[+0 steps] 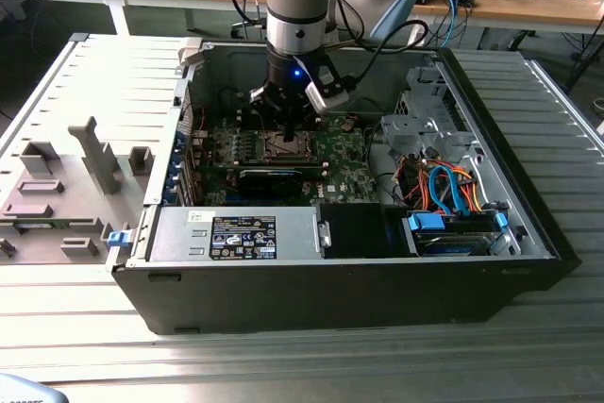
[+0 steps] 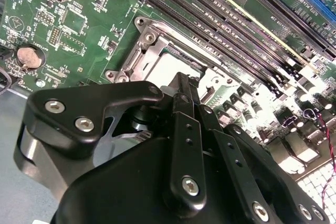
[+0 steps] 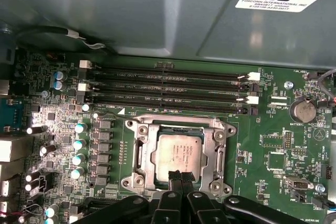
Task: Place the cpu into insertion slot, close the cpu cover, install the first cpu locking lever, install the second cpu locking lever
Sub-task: 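Install the first cpu locking lever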
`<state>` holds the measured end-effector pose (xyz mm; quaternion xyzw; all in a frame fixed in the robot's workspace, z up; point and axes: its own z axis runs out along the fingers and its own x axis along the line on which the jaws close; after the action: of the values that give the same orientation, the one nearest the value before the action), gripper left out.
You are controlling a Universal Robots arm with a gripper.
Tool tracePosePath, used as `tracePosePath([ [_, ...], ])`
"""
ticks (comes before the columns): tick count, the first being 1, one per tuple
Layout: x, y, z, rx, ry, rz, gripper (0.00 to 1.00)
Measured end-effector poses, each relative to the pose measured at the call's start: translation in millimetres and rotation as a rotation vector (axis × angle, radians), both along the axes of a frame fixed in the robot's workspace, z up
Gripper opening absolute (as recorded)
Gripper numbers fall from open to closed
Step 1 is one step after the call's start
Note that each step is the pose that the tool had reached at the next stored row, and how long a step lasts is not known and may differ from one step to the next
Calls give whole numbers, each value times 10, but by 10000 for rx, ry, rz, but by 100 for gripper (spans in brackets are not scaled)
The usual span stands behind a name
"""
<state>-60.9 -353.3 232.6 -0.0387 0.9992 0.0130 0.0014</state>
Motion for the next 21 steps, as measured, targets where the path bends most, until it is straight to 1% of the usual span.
tracePosePath([
  [21,-67,3,0,1,0,0,11],
])
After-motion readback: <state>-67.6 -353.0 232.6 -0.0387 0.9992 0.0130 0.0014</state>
